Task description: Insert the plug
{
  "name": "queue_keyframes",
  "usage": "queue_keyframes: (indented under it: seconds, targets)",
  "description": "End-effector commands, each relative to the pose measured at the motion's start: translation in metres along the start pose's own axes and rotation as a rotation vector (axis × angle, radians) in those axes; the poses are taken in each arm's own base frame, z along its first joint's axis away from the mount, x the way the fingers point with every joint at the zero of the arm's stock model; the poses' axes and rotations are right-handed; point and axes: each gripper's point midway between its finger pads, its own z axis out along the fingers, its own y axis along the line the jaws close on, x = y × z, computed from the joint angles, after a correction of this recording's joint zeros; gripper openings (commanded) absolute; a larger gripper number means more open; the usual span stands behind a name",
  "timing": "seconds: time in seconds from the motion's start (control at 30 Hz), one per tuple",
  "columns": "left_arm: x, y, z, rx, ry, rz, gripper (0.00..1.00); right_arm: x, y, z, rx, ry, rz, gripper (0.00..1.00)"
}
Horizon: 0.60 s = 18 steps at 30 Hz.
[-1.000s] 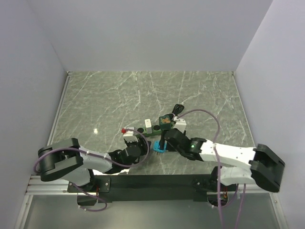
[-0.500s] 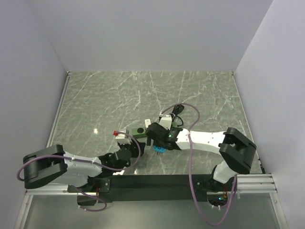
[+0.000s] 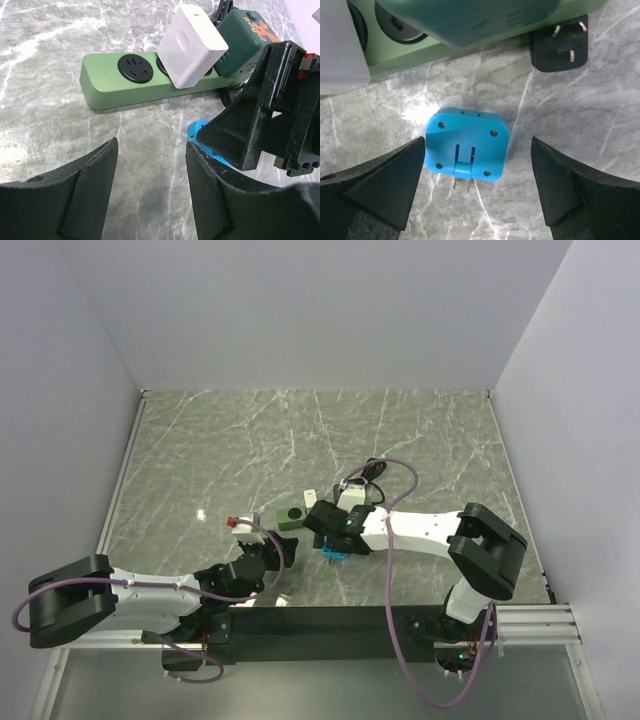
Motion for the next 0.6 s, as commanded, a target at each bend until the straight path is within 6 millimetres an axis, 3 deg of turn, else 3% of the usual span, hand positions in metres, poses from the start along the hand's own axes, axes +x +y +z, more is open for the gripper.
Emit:
queue_keyframes:
  seconds: [0.0, 0.33, 0.53, 0.57]
  targets:
    - [-0.004, 0.001, -0.001, 0.003, -0.018, 0.012, 0.63, -0.010, 0.011, 0.000, 0.011, -0.040, 0.027, 0.92]
    - [-0.004, -0.003, -0.004, 0.050, -0.019, 0.017, 0.62, -0.005, 0.008, 0.014, 0.006, -0.026, 0.036, 0.91]
    - [-0.002, -0.006, -0.006, 0.085, -0.017, 0.037, 0.60, 0.001, 0.010, 0.027, -0.004, -0.007, 0.022, 0.81]
    - [-0.001, -0.005, -0.006, 0.086, -0.016, 0.039, 0.60, 0.002, 0.010, 0.028, -0.006, -0.006, 0.020, 0.76]
